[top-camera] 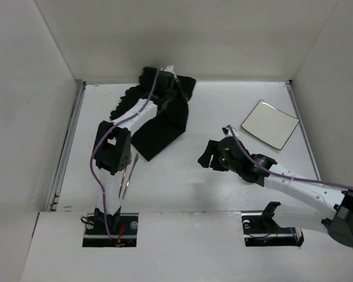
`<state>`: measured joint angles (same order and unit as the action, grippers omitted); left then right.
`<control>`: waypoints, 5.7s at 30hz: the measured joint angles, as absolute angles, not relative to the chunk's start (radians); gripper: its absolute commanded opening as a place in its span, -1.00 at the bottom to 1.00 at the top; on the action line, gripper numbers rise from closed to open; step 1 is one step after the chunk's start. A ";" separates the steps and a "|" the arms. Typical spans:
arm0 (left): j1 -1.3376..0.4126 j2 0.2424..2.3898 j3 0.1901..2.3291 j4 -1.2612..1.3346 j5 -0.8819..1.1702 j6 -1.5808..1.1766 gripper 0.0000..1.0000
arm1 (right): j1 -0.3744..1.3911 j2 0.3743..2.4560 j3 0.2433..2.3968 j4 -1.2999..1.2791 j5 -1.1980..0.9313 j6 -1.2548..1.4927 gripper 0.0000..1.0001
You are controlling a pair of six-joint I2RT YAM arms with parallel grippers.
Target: Set the dinner table for one person
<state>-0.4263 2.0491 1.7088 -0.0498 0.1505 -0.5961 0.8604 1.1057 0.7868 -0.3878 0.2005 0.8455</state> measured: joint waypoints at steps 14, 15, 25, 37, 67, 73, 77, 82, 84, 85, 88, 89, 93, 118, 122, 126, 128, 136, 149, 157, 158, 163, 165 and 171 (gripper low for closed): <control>-0.642 2.205 1.697 -0.006 0.302 -0.471 0.11 | 0.670 0.941 0.588 -0.360 0.218 0.975 0.63; -0.637 2.194 1.684 -0.010 0.295 -0.472 0.15 | 0.653 0.947 0.588 -0.350 0.215 0.975 0.63; -0.454 1.573 1.207 -0.035 0.128 -0.596 0.15 | 0.483 1.308 0.761 -0.226 0.183 0.945 0.63; -0.511 1.220 0.671 -0.115 0.007 -0.941 -0.42 | 0.459 1.467 0.882 -0.180 0.193 0.968 0.52; -0.290 1.381 0.583 0.039 -0.024 -1.164 -0.69 | 0.415 1.600 0.822 -0.209 0.220 1.212 -0.65; -0.213 1.322 0.607 -0.003 -0.035 -1.114 -0.13 | 0.444 1.504 0.770 -0.212 0.192 1.224 0.12; -0.229 1.218 0.606 -0.060 -0.036 -1.111 0.10 | 0.425 1.434 0.771 -0.198 0.201 1.206 0.29; -0.264 1.161 0.584 -0.072 -0.039 -1.187 0.13 | 0.389 1.452 0.772 -0.188 0.206 1.205 0.33; -0.270 1.172 0.571 -0.072 -0.036 -1.224 0.14 | 0.368 1.476 0.772 -0.186 0.206 1.209 0.33; -0.273 1.179 0.564 -0.072 -0.036 -1.246 0.15 | 0.357 1.489 0.772 -0.187 0.206 1.214 0.33; -0.275 1.197 0.548 -0.070 -0.039 -1.301 0.22 | 0.332 1.517 0.772 -0.187 0.207 1.239 0.34; -0.275 1.201 0.545 -0.069 -0.041 -1.315 0.23 | 0.328 1.528 0.776 -0.187 0.210 1.248 0.34; -0.258 1.238 0.529 -0.017 -0.043 -1.366 0.26 | 0.327 1.579 0.811 -0.171 0.213 1.278 0.33; -0.181 1.402 0.517 0.168 -0.080 -1.472 -0.28 | 0.322 1.723 0.902 -0.036 0.243 1.385 0.18; -0.181 1.426 0.519 0.185 -0.088 -1.485 -0.53 | 0.322 1.726 0.904 -0.035 0.242 1.382 -0.24; -0.181 1.427 0.519 0.184 -0.091 -1.487 -0.71 | 0.315 1.763 0.920 -0.035 0.231 1.385 -0.76; -0.178 1.427 0.519 0.184 -0.090 -1.485 -0.78 | 0.313 1.766 0.920 -0.034 0.221 1.384 -0.87; -0.169 1.379 0.585 0.143 -0.088 -1.419 -0.89 | 0.310 1.632 0.921 -0.089 0.205 1.297 -0.94; -0.105 1.267 1.256 -0.078 -0.002 -1.179 -0.92 | 0.318 1.312 1.320 -0.329 0.217 0.966 -0.96; -0.106 1.187 1.472 -0.223 0.076 -1.122 -0.92 | 0.356 1.120 1.531 -0.483 0.187 0.869 -0.95; -0.106 1.184 1.479 -0.233 0.085 -1.120 -0.92 | 0.355 1.111 1.543 -0.494 0.174 0.865 -0.95; -0.104 1.254 1.488 -0.264 0.098 -1.109 -0.92 | 0.303 1.166 1.548 -0.516 0.096 0.854 -0.97; -0.097 1.329 1.502 -0.272 0.096 -1.104 -0.93 | 0.278 1.243 1.545 -0.513 0.071 0.853 -0.97; -0.071 1.685 1.726 -0.335 0.093 -1.085 -0.95 | 0.232 1.588 1.643 -0.528 0.033 0.855 -1.00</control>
<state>-0.0711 1.6852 1.7260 -0.3347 0.0925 -1.0851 0.2321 1.5883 1.6428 -0.5282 0.0330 0.8547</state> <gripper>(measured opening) 0.038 0.090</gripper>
